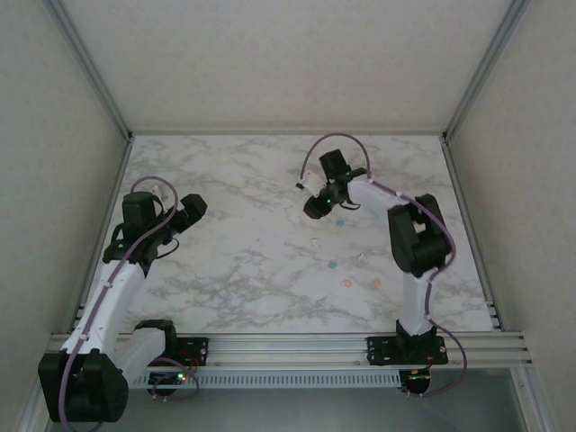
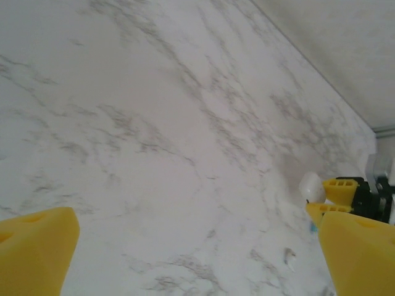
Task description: Insert the wireless bluetooth earbuds into the charging case
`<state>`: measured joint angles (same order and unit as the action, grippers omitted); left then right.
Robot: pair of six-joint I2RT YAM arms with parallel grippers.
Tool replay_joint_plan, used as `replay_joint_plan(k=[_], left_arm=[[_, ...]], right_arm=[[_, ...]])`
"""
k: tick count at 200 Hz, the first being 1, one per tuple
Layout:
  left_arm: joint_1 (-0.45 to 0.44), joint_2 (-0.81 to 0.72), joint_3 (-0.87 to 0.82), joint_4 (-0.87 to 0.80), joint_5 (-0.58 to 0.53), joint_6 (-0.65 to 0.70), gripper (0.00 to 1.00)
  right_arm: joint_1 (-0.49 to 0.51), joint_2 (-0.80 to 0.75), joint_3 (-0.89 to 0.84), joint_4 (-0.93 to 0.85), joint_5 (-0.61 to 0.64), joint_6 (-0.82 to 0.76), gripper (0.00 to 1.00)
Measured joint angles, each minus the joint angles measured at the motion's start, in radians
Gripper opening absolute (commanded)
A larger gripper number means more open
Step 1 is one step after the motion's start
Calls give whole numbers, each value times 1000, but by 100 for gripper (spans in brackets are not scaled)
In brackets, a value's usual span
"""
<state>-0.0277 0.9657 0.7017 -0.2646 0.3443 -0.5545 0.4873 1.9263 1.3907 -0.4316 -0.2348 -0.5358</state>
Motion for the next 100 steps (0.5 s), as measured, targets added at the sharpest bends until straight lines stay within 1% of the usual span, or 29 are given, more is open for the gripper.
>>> replay_joint_plan(k=[14, 22, 33, 52, 66, 75, 87, 100], left_arm=[[-20, 7, 17, 21, 32, -21, 91], [-39, 15, 35, 30, 49, -29, 89], [-74, 32, 71, 51, 79, -40, 87], [-129, 56, 124, 86, 127, -53, 84], [-172, 72, 161, 121, 159, -57, 80], [-216, 89, 190, 139, 174, -56, 79], [-271, 111, 222, 164, 189, -56, 76], [-328, 127, 247, 187, 203, -55, 76]], right_arm=[[58, -147, -68, 46, -13, 4, 40], [84, -228, -112, 101, -15, 3, 40], [117, -354, -174, 161, -21, -5, 40], [157, -512, -257, 250, -23, -42, 40], [179, -599, -314, 308, -22, -69, 40], [188, -634, -339, 334, -18, -83, 41], [197, -663, -360, 354, -11, -98, 42], [203, -681, -373, 366, 1, -109, 41]])
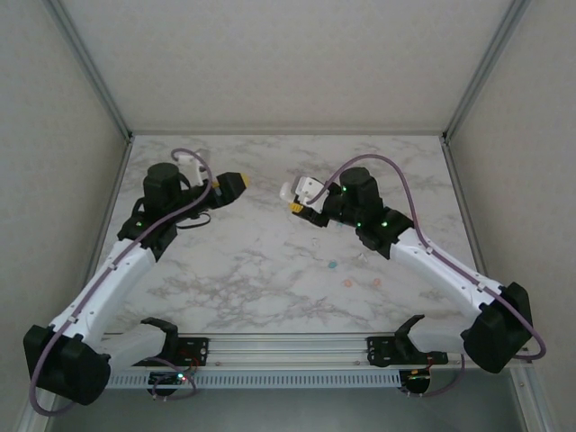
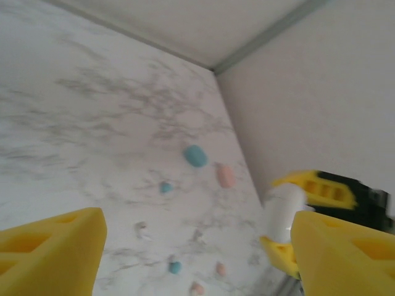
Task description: Insert the wireless bluetooth earbuds into the charging case
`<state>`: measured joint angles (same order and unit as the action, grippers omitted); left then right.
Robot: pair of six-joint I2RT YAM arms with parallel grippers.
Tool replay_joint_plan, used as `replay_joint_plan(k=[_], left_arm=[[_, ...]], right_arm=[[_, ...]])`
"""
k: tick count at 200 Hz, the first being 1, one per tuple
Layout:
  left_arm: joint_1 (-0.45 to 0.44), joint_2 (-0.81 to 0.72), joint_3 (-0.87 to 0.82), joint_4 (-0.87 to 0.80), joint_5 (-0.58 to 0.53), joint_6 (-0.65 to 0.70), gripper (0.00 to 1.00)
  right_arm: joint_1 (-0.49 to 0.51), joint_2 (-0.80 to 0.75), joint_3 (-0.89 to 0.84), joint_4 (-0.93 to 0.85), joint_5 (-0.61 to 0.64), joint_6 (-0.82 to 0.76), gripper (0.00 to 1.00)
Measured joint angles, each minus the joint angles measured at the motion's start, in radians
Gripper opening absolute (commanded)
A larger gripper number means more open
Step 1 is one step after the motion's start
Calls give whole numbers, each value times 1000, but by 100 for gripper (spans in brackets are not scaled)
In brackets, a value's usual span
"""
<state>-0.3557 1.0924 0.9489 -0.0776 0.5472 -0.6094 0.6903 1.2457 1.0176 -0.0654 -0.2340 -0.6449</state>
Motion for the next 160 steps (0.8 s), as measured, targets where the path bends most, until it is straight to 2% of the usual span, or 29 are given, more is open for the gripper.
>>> replay_joint_plan(k=[43, 65, 93, 160], left_arm=[[-167, 97, 135, -30, 26, 66, 68], [-222, 162, 193, -59, 34, 100, 66], [-259, 227, 223, -89, 43, 127, 61], [-280, 282, 274, -156, 51, 187, 36]], right_arm=[[3, -34, -17, 33, 18, -18, 42], [4, -44, -27, 51, 26, -18, 42], [4, -44, -30, 66, 26, -18, 42], [4, -45, -38, 77, 25, -19, 42]])
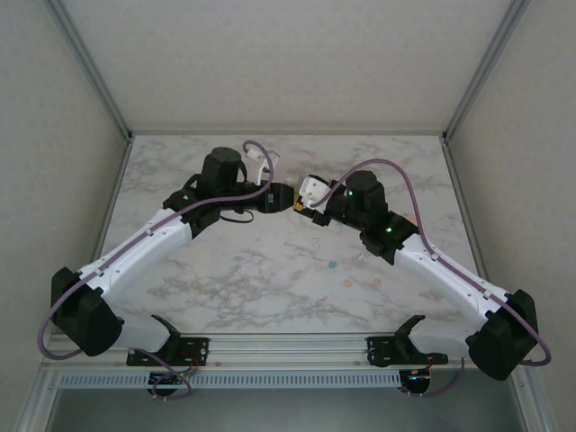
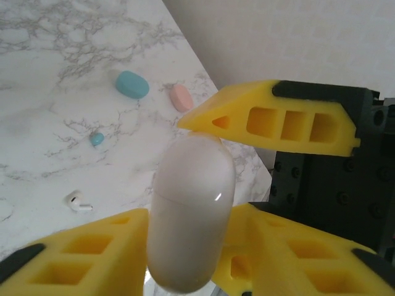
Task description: Insert the wireless bluetooth earbuds into the charging case
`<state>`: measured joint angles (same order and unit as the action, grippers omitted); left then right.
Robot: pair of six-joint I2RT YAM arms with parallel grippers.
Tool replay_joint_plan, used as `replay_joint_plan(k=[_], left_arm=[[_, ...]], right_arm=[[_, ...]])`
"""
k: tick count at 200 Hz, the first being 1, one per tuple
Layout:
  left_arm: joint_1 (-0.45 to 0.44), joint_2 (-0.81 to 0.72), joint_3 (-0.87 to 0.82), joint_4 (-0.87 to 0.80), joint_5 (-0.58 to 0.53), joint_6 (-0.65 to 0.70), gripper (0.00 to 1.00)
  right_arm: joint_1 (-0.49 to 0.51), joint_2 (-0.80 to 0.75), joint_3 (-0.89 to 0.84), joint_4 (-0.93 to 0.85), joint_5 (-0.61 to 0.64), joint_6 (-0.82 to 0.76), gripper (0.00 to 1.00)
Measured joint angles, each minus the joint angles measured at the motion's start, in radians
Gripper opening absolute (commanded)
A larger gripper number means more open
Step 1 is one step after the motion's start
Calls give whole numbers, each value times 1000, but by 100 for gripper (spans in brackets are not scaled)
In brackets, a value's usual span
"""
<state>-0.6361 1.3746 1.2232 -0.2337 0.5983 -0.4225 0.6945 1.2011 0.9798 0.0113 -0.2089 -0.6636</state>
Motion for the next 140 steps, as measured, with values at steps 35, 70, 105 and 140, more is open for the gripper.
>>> replay_joint_plan(k=[35, 70, 105, 140], left_arm=[[0, 0, 2, -11, -4, 16, 32], [0, 0, 2, -13, -5, 26, 37], [0, 0, 2, -13, -4, 30, 33], [0, 0, 2, -13, -4, 35, 32]], right_arm=[[0, -1, -1, 0, 0, -6, 42], [0, -1, -1, -1, -5, -7, 43], [0, -3, -1, 0, -27, -15, 43], [0, -3, -1, -3, -31, -26, 43]])
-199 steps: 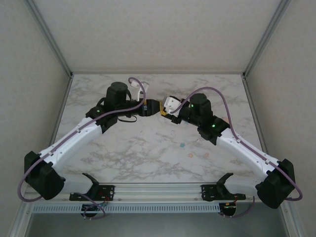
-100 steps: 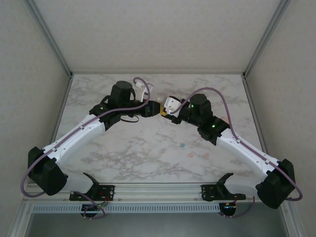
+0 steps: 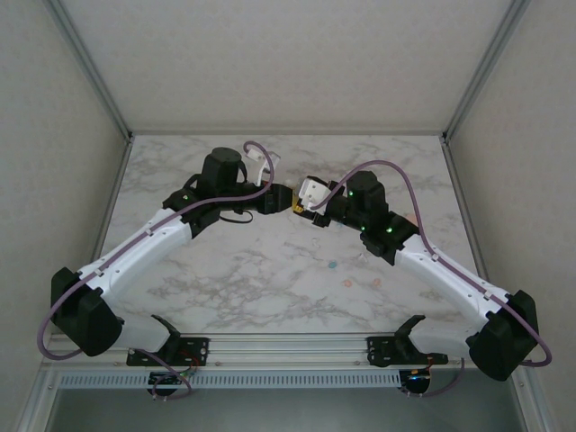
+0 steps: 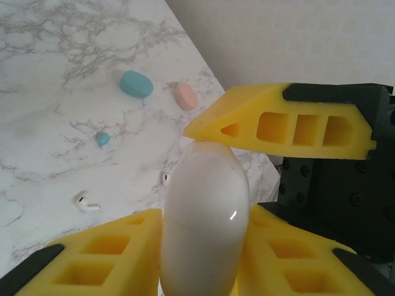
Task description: Insert the wireless bluetooth earbuds into the charging case
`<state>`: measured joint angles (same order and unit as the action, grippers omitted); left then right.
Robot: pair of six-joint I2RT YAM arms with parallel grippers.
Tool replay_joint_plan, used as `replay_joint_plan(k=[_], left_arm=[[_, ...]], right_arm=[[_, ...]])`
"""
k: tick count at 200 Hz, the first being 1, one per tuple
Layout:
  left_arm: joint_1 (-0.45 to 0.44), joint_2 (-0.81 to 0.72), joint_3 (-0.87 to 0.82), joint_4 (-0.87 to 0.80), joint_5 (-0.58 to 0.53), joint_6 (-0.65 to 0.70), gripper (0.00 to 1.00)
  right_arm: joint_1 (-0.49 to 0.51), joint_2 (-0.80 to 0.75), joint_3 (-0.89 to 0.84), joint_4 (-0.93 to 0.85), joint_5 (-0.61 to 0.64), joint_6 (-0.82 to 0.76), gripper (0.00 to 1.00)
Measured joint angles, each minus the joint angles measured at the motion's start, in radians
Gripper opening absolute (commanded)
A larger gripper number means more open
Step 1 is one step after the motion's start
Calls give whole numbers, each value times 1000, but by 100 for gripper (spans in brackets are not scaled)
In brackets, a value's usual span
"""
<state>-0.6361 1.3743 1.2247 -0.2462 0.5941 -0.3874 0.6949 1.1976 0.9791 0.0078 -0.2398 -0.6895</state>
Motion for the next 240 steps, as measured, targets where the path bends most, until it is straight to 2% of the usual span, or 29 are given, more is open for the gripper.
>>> replay_joint_plan(k=[29, 62, 129, 185, 217, 240], left_arm=[[0, 0, 0, 0, 0, 11, 32], [0, 0, 0, -7, 2, 30, 26], [0, -2, 11, -55, 10, 78, 34], [0, -2, 18, -90, 12, 104, 33], [0, -2, 18, -87, 12, 103, 36], [0, -2, 18, -87, 12, 102, 34]], right_arm=[[0, 0, 0, -14, -16, -11, 43], [0, 0, 0, -27, -24, -26, 43], [3, 0, 0, -34, -22, -41, 43], [3, 0, 3, -42, -23, -53, 43], [3, 1, 6, -60, -27, -59, 43], [3, 1, 6, -66, -34, -59, 43]])
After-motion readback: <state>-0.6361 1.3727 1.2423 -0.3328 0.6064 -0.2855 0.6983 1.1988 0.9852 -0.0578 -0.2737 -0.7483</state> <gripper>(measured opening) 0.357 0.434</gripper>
